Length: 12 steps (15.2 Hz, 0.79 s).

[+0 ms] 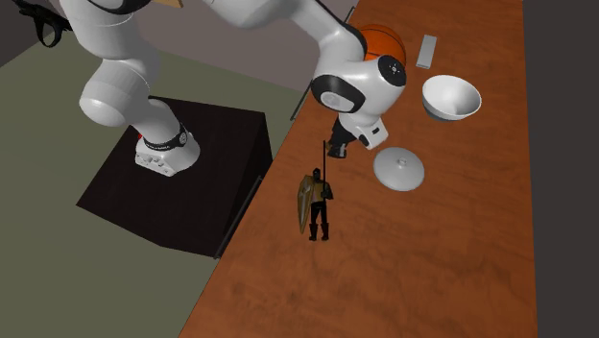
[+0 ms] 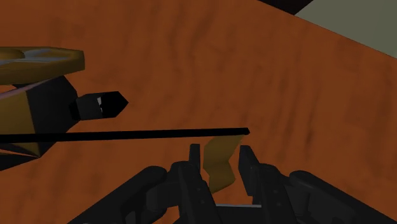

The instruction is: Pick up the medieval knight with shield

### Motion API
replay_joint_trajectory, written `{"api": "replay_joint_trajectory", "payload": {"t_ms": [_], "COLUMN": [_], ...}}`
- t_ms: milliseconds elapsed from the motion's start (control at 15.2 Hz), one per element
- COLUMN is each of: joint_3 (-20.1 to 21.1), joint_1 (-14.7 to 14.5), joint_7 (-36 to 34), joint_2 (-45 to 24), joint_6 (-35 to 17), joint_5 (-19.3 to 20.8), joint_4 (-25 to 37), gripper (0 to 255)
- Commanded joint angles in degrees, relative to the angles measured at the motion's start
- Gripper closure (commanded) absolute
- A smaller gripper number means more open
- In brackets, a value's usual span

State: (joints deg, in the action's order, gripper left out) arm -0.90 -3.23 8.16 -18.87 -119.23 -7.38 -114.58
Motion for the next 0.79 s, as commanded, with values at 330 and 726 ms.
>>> {"api": "replay_joint_trajectory", "payload": {"t_ms": [330,726], "joint_3": [-0.09,-0.14], "joint_1": [-0.02,-0.02], "joint_7": [-0.59,-0.91], "joint_2": [3.15,4.80], "joint_6": [4.53,7.29], "joint_5": [0.35,0.53], "joint_4": [1.42,2.55], "gripper": [255,255]}}
